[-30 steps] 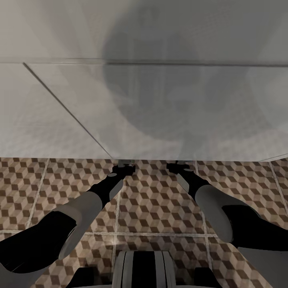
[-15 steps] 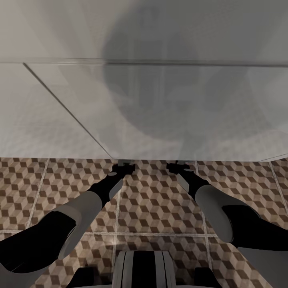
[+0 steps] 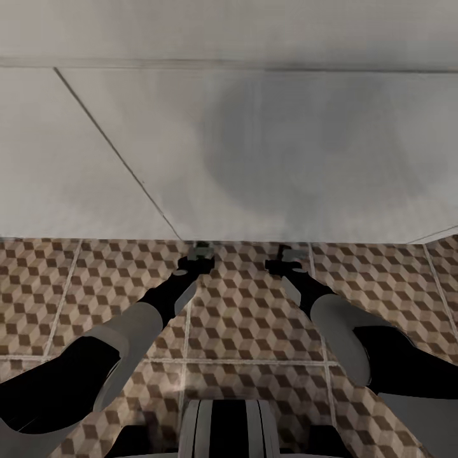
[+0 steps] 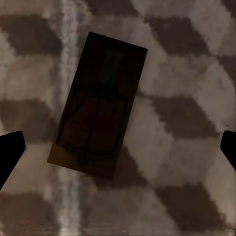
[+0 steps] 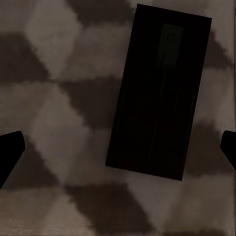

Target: Take the four mousetraps from the cabinet in the bathroom and place them on the bathroom floor. Make sure all four end up on the same floor surface, and ensure that at least two of them are either under or directly next to the same bathroom sink.

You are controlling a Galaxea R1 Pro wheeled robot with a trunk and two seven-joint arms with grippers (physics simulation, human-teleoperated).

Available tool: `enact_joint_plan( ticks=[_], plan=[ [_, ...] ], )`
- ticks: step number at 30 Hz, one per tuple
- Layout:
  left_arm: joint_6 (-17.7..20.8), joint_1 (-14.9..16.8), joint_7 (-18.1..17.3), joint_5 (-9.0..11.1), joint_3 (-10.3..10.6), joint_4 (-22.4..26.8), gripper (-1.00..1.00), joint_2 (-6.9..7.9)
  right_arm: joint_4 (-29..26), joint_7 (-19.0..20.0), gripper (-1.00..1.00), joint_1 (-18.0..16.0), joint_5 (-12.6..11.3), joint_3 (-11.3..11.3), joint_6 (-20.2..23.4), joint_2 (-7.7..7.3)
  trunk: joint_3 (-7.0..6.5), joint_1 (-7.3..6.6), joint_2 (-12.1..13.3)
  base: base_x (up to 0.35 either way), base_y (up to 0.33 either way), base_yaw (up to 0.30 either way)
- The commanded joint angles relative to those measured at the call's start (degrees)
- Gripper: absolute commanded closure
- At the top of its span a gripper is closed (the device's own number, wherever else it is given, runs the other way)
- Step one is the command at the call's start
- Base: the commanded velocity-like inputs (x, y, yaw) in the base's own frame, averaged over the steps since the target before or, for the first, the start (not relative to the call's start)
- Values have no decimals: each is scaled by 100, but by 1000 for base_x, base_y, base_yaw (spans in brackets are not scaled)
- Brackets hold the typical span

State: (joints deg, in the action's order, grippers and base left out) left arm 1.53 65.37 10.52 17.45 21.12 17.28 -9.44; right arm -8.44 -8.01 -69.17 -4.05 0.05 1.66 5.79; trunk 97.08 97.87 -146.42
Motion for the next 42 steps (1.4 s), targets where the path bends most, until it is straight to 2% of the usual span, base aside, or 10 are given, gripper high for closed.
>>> enact_joint_plan(
  ticks=[1,5,12,42],
  plan=[
    [70,2,109,54,46,41,-100,2,-8,-17,-100,0,-43,6,16,1,3,-4,-1,-278,0,0],
    [251,2,319,58,38,167,-100,1,-8,-17,-100,0,-43,10,12,1,3,-4,-1,-306,0,0],
    [365,2,436,63,34,302,-100,3,-8,-16,-100,0,-39,10,10,1,3,-4,-1,-331,0,0],
    [404,2,477,94,34,248,-100,8,72,-16,-100,19,-38,-22,-3,-21,3,-4,-1,-345,0,0]
  ],
)
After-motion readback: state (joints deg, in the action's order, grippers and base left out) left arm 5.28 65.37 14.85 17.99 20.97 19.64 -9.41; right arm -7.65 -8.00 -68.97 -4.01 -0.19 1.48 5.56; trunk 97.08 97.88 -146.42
